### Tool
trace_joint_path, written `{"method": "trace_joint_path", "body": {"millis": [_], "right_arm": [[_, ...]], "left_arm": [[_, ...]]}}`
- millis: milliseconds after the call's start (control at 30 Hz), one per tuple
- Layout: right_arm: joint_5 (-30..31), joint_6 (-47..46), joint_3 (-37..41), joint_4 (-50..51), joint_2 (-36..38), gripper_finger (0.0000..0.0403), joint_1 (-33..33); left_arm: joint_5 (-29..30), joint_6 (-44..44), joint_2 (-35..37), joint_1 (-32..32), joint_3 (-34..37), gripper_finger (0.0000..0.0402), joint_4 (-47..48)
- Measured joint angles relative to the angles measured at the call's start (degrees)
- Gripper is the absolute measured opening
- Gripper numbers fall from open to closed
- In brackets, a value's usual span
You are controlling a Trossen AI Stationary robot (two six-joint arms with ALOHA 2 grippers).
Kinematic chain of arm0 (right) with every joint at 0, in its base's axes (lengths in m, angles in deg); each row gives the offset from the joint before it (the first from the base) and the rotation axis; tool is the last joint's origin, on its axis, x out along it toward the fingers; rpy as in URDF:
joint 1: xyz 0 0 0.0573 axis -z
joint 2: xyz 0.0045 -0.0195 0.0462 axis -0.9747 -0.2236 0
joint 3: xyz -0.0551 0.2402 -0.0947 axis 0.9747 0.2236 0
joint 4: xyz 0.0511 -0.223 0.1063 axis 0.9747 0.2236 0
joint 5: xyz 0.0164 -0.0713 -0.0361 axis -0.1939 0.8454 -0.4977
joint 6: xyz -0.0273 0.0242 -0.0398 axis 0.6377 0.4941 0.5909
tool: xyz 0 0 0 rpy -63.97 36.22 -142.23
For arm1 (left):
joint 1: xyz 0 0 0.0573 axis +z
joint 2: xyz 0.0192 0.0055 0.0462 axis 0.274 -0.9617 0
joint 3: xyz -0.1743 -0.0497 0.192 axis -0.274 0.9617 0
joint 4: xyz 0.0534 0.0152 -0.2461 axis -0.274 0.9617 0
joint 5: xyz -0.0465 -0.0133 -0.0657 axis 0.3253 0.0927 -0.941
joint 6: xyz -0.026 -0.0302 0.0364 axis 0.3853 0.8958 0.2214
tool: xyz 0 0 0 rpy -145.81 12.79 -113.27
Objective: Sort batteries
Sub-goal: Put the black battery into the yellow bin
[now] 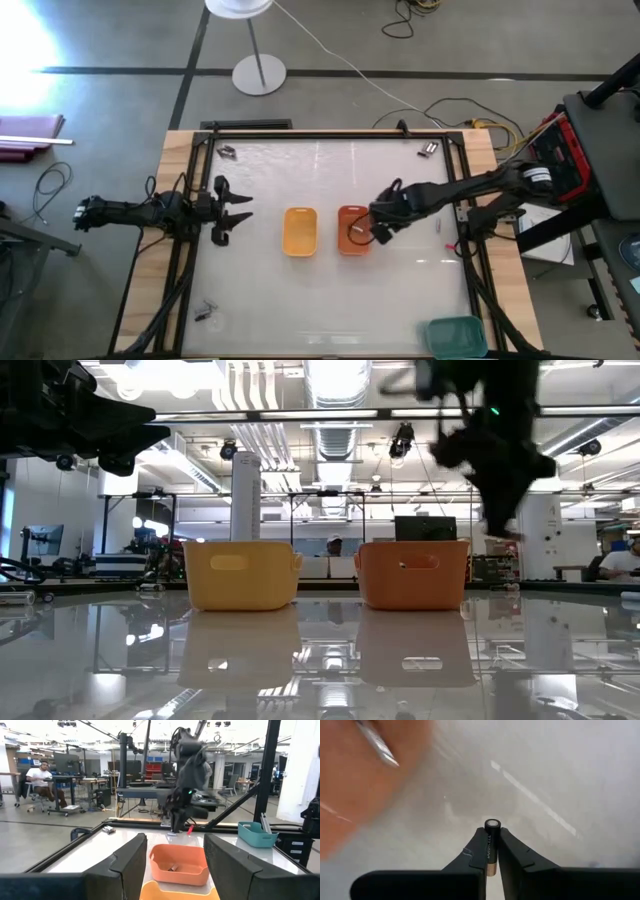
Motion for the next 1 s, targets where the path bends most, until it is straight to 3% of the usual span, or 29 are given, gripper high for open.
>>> {"method": "trace_joint_path", "body": {"millis": [333,633,833,1000], "right_arm": [[3.61,19.49,-28.43,-0.43,-18.59,0.0018,-1.66],[3.22,34.43,-51.43,-0.25,-35.16,0.0018,-0.43],[0.25,39.01,-60.45,-0.35,-44.70,0.0018,-0.08],[0.01,40.57,-62.82,-1.33,-49.70,0.0018,-0.08]], "left_arm": [[-0.02,0.00,0.00,-0.01,0.00,0.0181,0.01],[-0.02,0.00,0.00,0.01,0.02,0.0181,0.01],[-0.02,0.00,0.00,0.01,0.00,0.0181,-0.01],[-0.02,-0.01,0.00,0.01,0.02,0.0181,0.01]]}}
